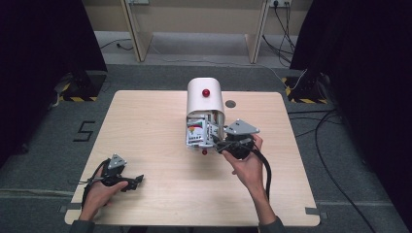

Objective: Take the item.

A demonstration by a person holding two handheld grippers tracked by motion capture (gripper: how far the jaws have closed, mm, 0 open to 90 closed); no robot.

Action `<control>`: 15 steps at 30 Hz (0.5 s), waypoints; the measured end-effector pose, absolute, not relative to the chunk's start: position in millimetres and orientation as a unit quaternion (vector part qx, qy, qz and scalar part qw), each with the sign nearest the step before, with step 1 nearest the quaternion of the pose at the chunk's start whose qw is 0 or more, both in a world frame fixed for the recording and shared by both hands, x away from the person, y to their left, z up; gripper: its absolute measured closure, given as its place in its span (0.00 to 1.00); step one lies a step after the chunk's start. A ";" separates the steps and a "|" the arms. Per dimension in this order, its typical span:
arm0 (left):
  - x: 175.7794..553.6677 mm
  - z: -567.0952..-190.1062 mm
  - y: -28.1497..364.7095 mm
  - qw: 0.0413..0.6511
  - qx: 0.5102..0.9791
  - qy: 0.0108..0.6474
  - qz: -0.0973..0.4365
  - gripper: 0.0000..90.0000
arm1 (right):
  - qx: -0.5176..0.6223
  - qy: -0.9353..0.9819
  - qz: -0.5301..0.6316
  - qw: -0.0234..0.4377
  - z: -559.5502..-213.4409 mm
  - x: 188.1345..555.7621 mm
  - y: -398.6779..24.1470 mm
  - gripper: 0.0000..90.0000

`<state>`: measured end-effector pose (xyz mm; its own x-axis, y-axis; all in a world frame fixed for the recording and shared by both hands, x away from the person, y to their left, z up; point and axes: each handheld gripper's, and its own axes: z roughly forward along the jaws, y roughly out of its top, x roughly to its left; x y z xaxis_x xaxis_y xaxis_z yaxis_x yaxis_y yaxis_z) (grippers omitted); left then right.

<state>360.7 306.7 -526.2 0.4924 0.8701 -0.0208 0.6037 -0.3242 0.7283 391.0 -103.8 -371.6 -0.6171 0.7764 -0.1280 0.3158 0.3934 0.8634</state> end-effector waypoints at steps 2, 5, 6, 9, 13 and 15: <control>360.7 -526.2 306.7 0.347 0.791 0.466 0.192 0.00 | 0.349 0.791 0.425 0.268 -372.3 392.6 -104.7 0.53; 360.7 -526.1 306.7 0.347 0.791 0.466 0.192 0.00 | 0.351 0.795 0.415 0.270 -374.2 394.1 -104.0 0.53; 360.7 -526.2 306.7 0.347 0.791 0.466 0.192 0.00 | 0.350 0.797 0.412 0.268 -375.1 394.5 -103.4 0.54; 360.7 -526.1 306.8 0.347 0.791 0.466 0.192 0.00 | 0.347 0.802 0.404 0.269 -377.3 395.7 -99.3 0.58; 360.7 -526.1 306.8 0.347 0.791 0.466 0.192 0.00 | 0.345 0.803 0.397 0.280 -377.2 395.1 -97.4 0.62; 360.7 -526.1 306.8 0.347 0.791 0.466 0.192 0.00 | 0.345 0.804 0.397 0.278 -377.1 395.5 -97.7 0.63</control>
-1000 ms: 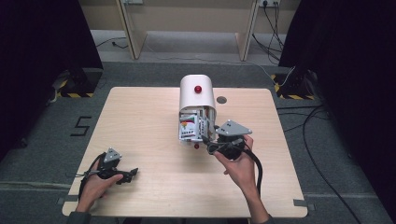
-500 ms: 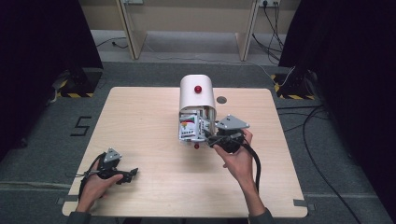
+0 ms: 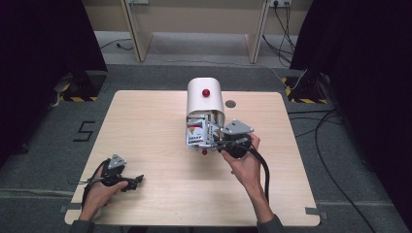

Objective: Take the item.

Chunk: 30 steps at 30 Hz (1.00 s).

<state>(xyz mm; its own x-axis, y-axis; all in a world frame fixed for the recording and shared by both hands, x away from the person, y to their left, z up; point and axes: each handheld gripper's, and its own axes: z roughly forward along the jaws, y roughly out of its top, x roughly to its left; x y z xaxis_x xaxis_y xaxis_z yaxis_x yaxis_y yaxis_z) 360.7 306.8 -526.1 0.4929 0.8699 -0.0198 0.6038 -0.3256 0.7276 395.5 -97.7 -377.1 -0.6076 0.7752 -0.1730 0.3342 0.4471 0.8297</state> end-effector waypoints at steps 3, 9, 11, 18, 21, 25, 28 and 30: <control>360.7 -526.2 306.8 0.347 0.791 0.466 0.192 0.00 | 0.343 0.807 0.393 0.276 -377.2 396.6 -97.0 0.65; 360.7 -526.1 306.8 0.347 0.791 0.466 0.192 0.00 | 0.341 0.813 0.381 0.278 -379.0 398.6 -93.4 0.65; 360.8 -526.1 306.8 0.347 0.791 0.466 0.192 0.00 | 0.339 0.815 0.379 0.279 -379.3 399.1 -92.7 0.65; 360.8 -526.1 306.8 0.347 0.791 0.466 0.192 0.00 | 0.325 0.825 0.362 0.288 -380.2 402.6 -87.4 0.81; 360.8 -526.1 306.8 0.347 0.791 0.466 0.191 0.00 | 0.322 0.824 0.365 0.290 -379.3 403.3 -88.4 0.87; 360.7 -526.1 306.8 0.347 0.791 0.466 0.192 0.00 | 0.317 0.821 0.371 0.295 -378.5 402.1 -89.8 0.91; 360.7 -526.1 306.8 0.347 0.791 0.466 0.192 0.00 | 0.312 0.815 0.386 0.300 -374.2 400.1 -93.6 0.96; 360.8 -526.1 306.8 0.347 0.791 0.466 0.192 0.00 | 0.313 0.810 0.393 0.303 -370.4 399.3 -96.1 0.97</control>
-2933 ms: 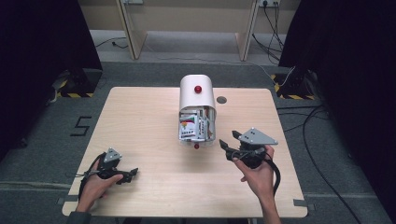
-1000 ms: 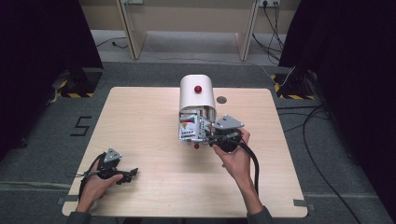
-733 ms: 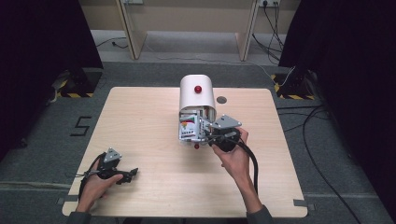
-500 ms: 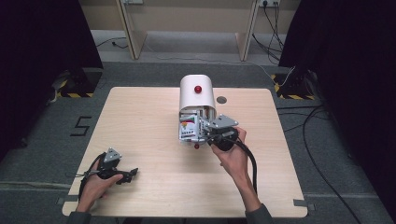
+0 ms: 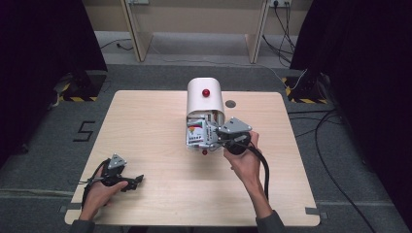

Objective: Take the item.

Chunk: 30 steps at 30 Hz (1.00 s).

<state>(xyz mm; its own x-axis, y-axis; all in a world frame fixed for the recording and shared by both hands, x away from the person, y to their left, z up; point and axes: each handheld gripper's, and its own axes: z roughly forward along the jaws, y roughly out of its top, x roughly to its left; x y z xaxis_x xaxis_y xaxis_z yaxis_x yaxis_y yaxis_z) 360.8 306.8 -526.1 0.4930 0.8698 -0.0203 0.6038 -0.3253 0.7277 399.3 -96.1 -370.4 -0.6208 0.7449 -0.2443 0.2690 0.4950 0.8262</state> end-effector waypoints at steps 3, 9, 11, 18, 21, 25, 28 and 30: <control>360.7 -526.1 306.8 0.347 0.791 0.466 0.191 0.00 | 0.309 0.804 0.406 0.304 -363.8 397.4 -99.8 0.98; 360.8 -526.1 306.8 0.347 0.791 0.466 0.192 0.00 | 0.304 0.795 0.428 0.304 -352.7 392.0 -106.9 0.99; 360.7 -526.2 306.7 0.348 0.791 0.466 0.192 0.00 | 0.303 0.791 0.433 0.309 -349.4 390.6 -109.8 0.99; 360.8 -526.1 306.8 0.347 0.791 0.466 0.191 0.00 | 0.310 0.777 0.449 0.314 -344.1 388.5 -125.0 0.99; 360.8 -526.1 306.8 0.347 0.791 0.466 0.191 0.00 | 0.317 0.770 0.454 0.317 -342.7 387.4 -137.0 0.99; 360.7 -526.1 306.8 0.347 0.791 0.466 0.191 0.00 | 0.323 0.765 0.454 0.323 -343.2 386.3 -148.1 0.99; 360.8 -526.1 306.8 0.347 0.791 0.466 0.191 0.00 | 0.328 0.763 0.451 0.326 -345.1 385.7 -156.5 0.99; 360.8 -526.1 306.9 0.347 0.791 0.466 0.191 0.00 | 0.333 0.762 0.450 0.327 -347.5 386.0 -161.7 0.99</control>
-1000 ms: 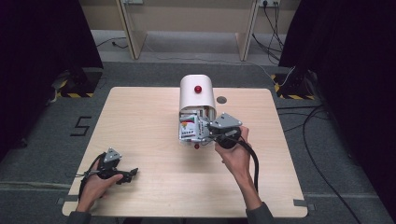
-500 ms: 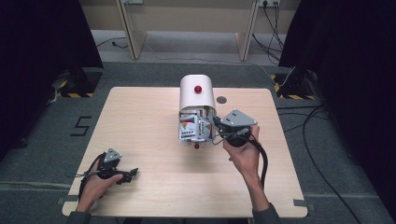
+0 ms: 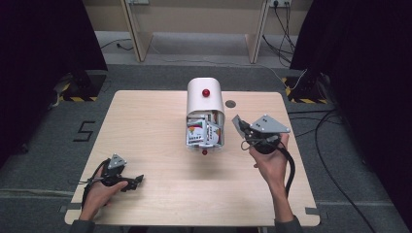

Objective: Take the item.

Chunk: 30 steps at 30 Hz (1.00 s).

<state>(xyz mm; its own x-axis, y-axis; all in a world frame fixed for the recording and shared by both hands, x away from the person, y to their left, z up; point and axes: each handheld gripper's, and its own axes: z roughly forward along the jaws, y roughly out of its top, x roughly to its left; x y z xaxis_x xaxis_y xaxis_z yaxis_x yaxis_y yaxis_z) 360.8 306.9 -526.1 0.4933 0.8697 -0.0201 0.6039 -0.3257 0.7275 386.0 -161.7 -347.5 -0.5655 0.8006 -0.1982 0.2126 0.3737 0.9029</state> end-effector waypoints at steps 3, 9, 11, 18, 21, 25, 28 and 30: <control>360.7 -526.1 306.7 0.347 0.791 0.466 0.191 0.00 | 0.338 0.761 0.447 0.326 -351.9 385.8 -168.6 0.99; 360.7 -526.1 306.8 0.347 0.791 0.466 0.191 0.00 | 0.348 0.757 0.446 0.328 -359.1 384.6 -177.5 0.99; 360.7 -526.1 306.8 0.347 0.791 0.466 0.191 0.00 | 0.350 0.754 0.446 0.331 -361.9 384.2 -181.6 0.99; 360.8 -526.1 306.9 0.347 0.791 0.466 0.192 0.00 | 0.363 0.749 0.448 0.326 -380.5 382.4 -194.5 0.99; 360.8 -526.1 306.9 0.347 0.791 0.466 0.192 0.00 | 0.362 0.749 0.449 0.326 -384.1 381.5 -196.5 0.99; 360.8 -526.1 306.9 0.347 0.791 0.465 0.192 0.00 | 0.360 0.754 0.444 0.323 -394.7 381.2 -196.9 0.99; 360.8 -526.1 306.8 0.347 0.791 0.466 0.192 0.00 | 0.359 0.755 0.444 0.323 -396.0 381.5 -195.9 0.99; 360.7 -526.1 306.9 0.347 0.792 0.465 0.192 0.00 | 0.355 0.757 0.443 0.323 -396.8 381.2 -194.4 0.99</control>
